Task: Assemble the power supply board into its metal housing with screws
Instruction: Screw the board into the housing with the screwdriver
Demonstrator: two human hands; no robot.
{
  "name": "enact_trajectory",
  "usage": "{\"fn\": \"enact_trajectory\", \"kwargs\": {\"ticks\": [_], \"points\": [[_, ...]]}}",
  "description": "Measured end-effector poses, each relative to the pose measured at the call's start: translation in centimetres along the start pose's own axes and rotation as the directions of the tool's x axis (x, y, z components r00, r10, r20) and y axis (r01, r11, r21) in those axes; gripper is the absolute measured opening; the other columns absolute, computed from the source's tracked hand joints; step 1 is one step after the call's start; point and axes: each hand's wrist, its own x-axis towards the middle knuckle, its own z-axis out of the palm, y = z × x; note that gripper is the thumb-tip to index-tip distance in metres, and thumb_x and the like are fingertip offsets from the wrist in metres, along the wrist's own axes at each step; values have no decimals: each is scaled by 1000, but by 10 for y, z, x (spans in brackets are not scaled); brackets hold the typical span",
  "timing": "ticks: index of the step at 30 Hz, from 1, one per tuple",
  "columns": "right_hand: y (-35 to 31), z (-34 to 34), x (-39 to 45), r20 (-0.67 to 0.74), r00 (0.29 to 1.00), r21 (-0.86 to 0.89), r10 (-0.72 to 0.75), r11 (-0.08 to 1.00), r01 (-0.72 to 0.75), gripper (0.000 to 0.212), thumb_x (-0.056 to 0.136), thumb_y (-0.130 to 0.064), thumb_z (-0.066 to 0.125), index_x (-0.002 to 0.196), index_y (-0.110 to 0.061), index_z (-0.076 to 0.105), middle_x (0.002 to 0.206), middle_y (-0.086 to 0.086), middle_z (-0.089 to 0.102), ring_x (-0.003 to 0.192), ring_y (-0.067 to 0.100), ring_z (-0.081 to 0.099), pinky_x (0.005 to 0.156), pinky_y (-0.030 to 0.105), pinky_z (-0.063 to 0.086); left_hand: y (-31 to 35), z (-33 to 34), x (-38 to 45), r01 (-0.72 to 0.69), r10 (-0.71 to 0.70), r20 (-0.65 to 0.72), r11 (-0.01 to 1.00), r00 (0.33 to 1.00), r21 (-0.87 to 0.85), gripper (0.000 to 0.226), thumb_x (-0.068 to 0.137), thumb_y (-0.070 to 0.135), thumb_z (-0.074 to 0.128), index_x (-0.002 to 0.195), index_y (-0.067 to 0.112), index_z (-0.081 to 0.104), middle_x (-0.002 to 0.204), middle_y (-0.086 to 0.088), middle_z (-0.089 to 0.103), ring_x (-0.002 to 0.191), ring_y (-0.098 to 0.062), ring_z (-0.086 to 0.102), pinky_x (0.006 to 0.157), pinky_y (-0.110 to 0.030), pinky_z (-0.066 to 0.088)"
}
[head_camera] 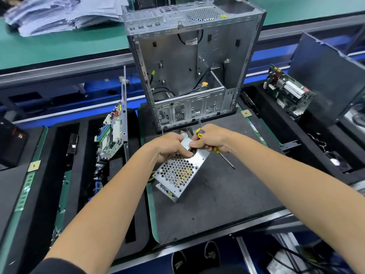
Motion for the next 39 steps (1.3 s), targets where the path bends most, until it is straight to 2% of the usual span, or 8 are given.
{"fn": "enact_trajectory", "kwargs": {"ticks": [5, 19, 23, 26, 29, 33, 37, 39], "points": [[-3, -9, -3, 73, 997, -132, 10, 991, 0, 14, 88, -20, 69, 77, -14, 62, 56, 1, 52, 45, 9, 41, 40, 18, 35, 1, -1, 2, 15, -13, 29, 999, 999, -49, 35, 84, -9, 63, 118, -2, 61, 90, -13, 70, 73, -20, 68, 64, -31, 57], [-10, -16, -4, 89, 996, -208, 32, 978, -13, 14, 83, -6, 68, 73, -12, 61, 55, 0, 54, 43, 9, 39, 40, 18, 32, -2, 4, 5, -60, 60, -43, 998, 997, 0, 24, 83, 1, 71, 106, 3, 63, 86, -10, 70, 71, -15, 67, 74, -31, 47], [-16, -46, -4, -196, 973, -91, -123, 990, 106, 4, 79, -5, 63, 78, -9, 63, 64, 0, 63, 46, 12, 38, 37, 15, 28, -2, 8, 9, -16, 20, -104, 999, 994, 33, 26, 85, 1, 69, 110, 3, 61, 94, -13, 68, 61, -11, 63, 46, -20, 43], [-6, -72, 7, -431, 894, -66, -126, 992, 108, 7, 78, 0, 55, 75, -6, 57, 68, 13, 54, 51, 17, 34, 42, 19, 24, 0, 11, 11, -3, 20, -181, 996, 983, 94, 13, 92, 17, 64, 84, 7, 60, 84, -12, 60, 70, -19, 51, 63, -29, 39], [9, -81, 19, -443, 893, -190, -85, 982, 0, 17, 71, 6, 46, 70, -10, 43, 72, 12, 41, 57, 20, 28, 48, 24, 23, 4, 14, 12, 19, 10, -212, 991, 977, 134, 22, 94, 19, 56, 77, 7, 51, 79, -14, 49, 68, -21, 42, 63, -33, 33], [30, -77, 38, -403, 909, -409, -105, 909, -76, 27, 79, 1, 48, 61, -14, 35, 68, 12, 39, 65, 23, 30, 53, 27, 27, 5, 16, 15, -4, 62, -252, 974, 966, 225, 21, 91, 13, 47, 98, 4, 65, 57, -2, 51, 46, -11, 31, 44, -20, 23], [48, -66, 57, -354, 929, -553, -104, 825, -118, 25, 86, -5, 53, 64, -9, 42, 70, 17, 50, 66, 26, 41, 61, 30, 40, 4, 14, 19, 5, 54, -261, 976, 964, 219, 20, 96, 17, 49, 106, 20, 66, 80, -6, 59, 57, -14, 39, 50, -23, 29], [51, -60, 67, -335, 938, -581, -90, 804, -130, 17, 87, -8, 57, 71, -7, 50, 78, 19, 59, 68, 27, 49, 68, 37, 52, 3, 12, 23, 23, 40, -269, 974, 962, 224, 19, 96, 18, 50, 105, 22, 66, 73, -5, 58, 56, -14, 40, 49, -23, 31]]}}
